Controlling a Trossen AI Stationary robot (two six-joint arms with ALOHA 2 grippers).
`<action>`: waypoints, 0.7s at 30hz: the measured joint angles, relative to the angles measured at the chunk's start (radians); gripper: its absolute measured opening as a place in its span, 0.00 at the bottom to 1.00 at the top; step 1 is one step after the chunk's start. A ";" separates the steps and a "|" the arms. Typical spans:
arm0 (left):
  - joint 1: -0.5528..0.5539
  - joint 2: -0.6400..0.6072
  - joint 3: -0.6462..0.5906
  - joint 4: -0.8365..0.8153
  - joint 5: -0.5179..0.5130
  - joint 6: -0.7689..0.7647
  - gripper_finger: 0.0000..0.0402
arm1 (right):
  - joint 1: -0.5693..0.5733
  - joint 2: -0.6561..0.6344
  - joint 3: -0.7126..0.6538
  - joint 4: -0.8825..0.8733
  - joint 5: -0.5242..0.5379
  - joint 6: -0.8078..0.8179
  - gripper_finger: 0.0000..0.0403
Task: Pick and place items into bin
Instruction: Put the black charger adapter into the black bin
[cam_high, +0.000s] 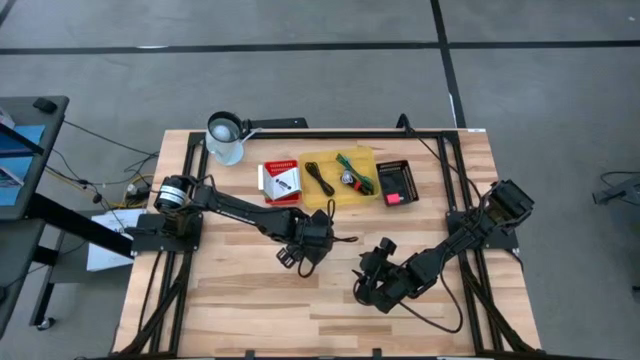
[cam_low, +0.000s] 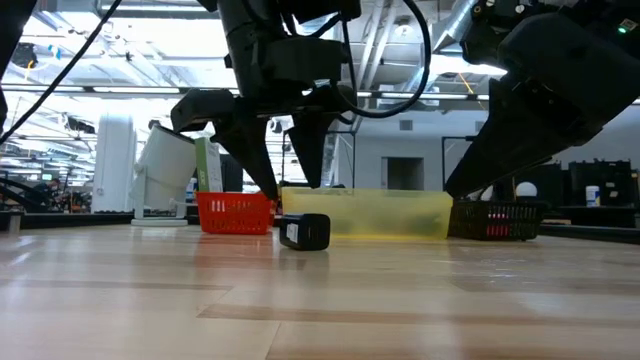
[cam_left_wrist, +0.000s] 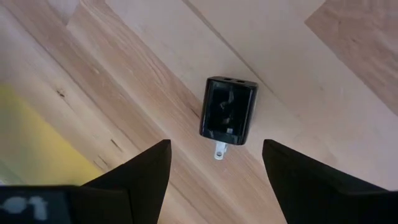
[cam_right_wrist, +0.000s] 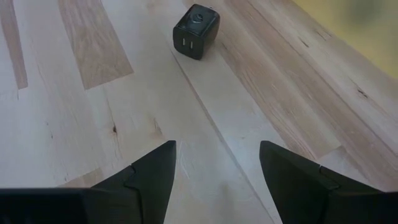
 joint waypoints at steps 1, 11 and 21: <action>0.002 0.000 0.000 0.001 0.000 0.000 0.62 | 0.000 0.000 0.000 0.000 0.000 0.000 0.57; 0.010 0.000 0.000 0.036 0.000 -0.001 0.62 | -0.006 0.000 0.000 0.001 0.000 0.000 0.57; 0.004 0.000 0.000 0.035 0.021 -0.047 0.62 | -0.006 0.000 0.000 0.002 0.000 0.000 0.57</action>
